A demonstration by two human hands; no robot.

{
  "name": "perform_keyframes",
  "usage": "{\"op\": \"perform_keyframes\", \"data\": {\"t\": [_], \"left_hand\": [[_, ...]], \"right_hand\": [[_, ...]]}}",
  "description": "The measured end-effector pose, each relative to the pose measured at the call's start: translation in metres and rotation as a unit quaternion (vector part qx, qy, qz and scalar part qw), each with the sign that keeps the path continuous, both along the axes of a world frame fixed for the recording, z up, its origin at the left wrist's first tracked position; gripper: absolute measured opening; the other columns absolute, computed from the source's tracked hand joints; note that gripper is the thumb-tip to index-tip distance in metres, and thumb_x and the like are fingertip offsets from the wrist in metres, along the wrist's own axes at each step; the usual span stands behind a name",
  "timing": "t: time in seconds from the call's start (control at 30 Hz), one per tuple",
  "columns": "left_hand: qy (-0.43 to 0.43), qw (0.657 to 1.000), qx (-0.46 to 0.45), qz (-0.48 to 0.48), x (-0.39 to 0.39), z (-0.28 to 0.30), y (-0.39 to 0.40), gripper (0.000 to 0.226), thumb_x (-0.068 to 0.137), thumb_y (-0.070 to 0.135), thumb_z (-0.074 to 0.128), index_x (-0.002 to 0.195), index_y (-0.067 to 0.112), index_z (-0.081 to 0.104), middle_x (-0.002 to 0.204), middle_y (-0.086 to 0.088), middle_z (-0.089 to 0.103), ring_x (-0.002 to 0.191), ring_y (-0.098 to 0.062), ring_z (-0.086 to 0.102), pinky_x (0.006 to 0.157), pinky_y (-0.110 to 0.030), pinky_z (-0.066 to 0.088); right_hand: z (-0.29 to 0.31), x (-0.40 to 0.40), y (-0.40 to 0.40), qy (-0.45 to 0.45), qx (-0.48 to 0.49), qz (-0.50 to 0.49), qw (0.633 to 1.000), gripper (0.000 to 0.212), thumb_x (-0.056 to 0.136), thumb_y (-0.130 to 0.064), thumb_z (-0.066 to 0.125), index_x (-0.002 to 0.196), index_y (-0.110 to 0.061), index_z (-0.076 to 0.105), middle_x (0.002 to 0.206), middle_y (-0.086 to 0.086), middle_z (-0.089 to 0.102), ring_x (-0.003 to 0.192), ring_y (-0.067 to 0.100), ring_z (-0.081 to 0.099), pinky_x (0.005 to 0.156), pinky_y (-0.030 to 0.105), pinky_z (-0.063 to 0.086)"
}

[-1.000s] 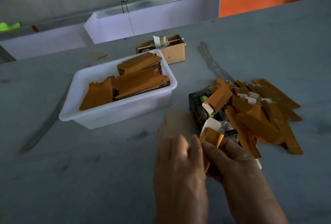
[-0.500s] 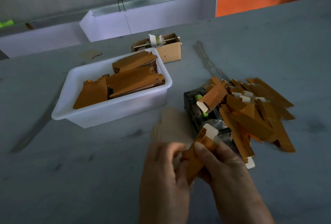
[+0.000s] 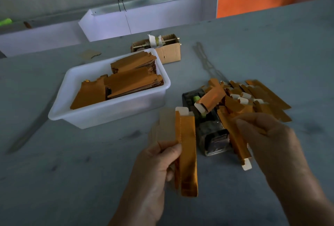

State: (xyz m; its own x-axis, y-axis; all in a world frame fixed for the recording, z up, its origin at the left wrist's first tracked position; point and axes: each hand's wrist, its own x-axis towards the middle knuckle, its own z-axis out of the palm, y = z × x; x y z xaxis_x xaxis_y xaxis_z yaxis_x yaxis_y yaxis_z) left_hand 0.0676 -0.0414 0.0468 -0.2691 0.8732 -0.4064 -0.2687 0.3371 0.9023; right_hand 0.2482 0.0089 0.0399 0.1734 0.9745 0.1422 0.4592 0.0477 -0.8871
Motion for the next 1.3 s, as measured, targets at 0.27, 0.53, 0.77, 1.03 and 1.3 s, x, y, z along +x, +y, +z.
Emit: {"op": "perform_keyframes", "data": {"t": [0.27,0.53,0.77,1.03,1.3], "left_hand": [[0.016,1.000,0.020,0.007,0.020,-0.007,0.000,0.013,0.087,0.001,0.061,0.074,0.004,0.061,0.050,-0.004,0.052,0.035,-0.007,0.040,0.033,-0.016,0.029],[-0.002,0.999,0.044,0.016,0.029,-0.007,0.006,0.008,0.087,0.004,0.062,0.079,0.003,0.064,0.051,-0.002,0.056,0.039,-0.007,0.044,0.036,-0.014,0.033],[-0.029,0.999,0.043,-0.008,0.035,-0.013,0.009,0.013,0.089,0.015,0.062,0.078,0.012,0.069,0.057,0.001,0.059,0.043,-0.007,0.046,0.041,-0.016,0.037],[-0.043,0.999,0.021,0.000,0.035,-0.022,0.009,0.022,0.089,0.014,0.063,0.070,0.018,0.072,0.059,0.001,0.059,0.046,-0.006,0.045,0.043,-0.017,0.037],[-0.089,0.995,0.050,-0.008,0.028,-0.022,0.005,0.011,0.070,0.024,0.069,0.074,0.015,0.074,0.068,-0.006,0.061,0.045,-0.008,0.043,0.038,-0.016,0.035]], "right_hand": [[-0.009,-0.007,0.010,-0.044,-0.074,0.090,0.992,0.007,0.086,-0.031,0.061,0.080,-0.034,0.063,0.081,-0.019,0.061,0.071,-0.003,0.057,0.057,0.012,0.037],[-0.011,-0.018,0.015,-0.107,-0.088,0.086,0.987,0.008,0.084,-0.032,0.064,0.082,-0.026,0.068,0.090,-0.018,0.054,0.089,0.008,0.051,0.070,0.021,0.041],[-0.014,-0.021,0.017,-0.010,-0.116,0.061,0.991,0.006,0.081,-0.023,0.070,0.076,-0.021,0.070,0.103,-0.011,0.058,0.091,0.007,0.055,0.072,0.021,0.042],[-0.011,-0.021,0.003,0.148,-0.134,0.032,0.979,0.009,0.084,-0.024,0.065,0.076,-0.021,0.068,0.117,-0.002,0.060,0.103,0.019,0.058,0.089,0.041,0.050],[-0.020,-0.023,-0.010,-0.054,-0.062,0.009,0.997,0.013,0.082,-0.020,0.068,0.070,-0.022,0.063,0.127,-0.006,0.050,0.113,0.016,0.050,0.070,0.011,0.035]]}}
